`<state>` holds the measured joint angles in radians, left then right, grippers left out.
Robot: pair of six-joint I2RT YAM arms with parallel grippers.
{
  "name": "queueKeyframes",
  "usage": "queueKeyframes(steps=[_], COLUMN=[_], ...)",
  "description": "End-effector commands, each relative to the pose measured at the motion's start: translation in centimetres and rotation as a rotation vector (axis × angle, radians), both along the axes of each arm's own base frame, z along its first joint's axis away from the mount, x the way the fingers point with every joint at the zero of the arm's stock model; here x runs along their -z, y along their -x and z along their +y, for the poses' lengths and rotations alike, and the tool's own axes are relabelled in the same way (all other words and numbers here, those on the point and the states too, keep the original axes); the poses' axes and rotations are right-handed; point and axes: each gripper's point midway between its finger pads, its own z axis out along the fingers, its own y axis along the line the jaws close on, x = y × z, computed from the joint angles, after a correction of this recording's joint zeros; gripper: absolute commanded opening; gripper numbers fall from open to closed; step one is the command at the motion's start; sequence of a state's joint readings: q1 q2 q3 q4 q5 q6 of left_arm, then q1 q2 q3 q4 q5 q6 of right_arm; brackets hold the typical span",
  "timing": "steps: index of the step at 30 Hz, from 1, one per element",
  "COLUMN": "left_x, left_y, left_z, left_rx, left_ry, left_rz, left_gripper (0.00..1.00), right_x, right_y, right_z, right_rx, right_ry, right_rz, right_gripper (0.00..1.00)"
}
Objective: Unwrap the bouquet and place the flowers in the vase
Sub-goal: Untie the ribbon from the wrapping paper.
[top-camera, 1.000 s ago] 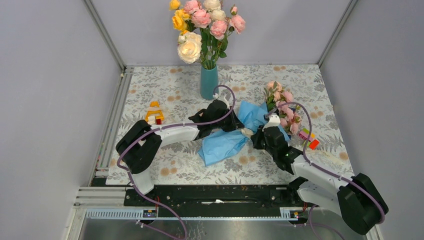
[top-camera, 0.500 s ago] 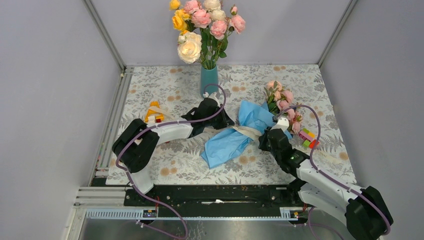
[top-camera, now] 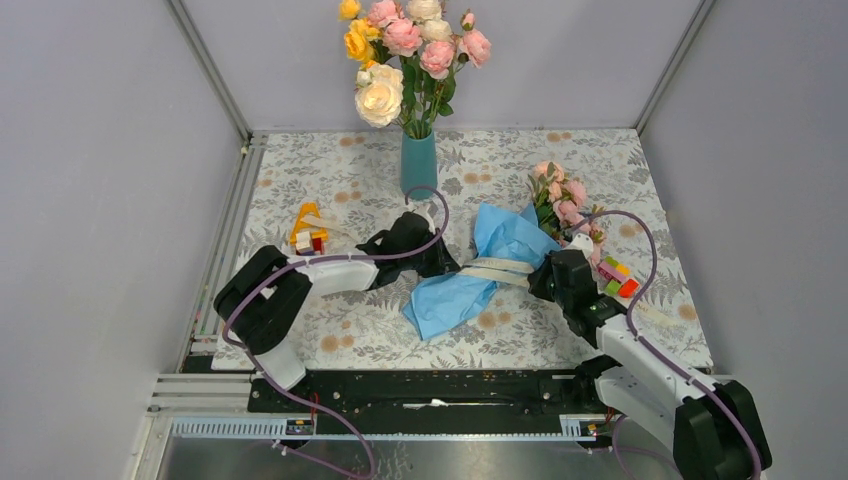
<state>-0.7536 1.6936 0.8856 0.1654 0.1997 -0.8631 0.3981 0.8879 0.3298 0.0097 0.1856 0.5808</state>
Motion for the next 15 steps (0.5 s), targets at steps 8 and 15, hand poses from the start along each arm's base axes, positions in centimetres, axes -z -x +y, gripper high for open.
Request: queueKeyframes(steps=[8,15], left_x=[-2.5,-3.8], left_y=[1.5,0.8], left_z=[-1.3,0.2], left_rx=[0.084,0.075], left_ry=[0.023,-0.046], left_rz=[-0.104,-0.202], left_gripper=[0.00,0.33], right_x=[-0.7,-1.0], right_y=[-0.2,0.7], right_z=[0.8,0.4], right_rx=[-0.041,-0.030], right_ry=[-0.038,-0.049], right_rz=[0.074,0.066], right_gripper=[0.00,0.01])
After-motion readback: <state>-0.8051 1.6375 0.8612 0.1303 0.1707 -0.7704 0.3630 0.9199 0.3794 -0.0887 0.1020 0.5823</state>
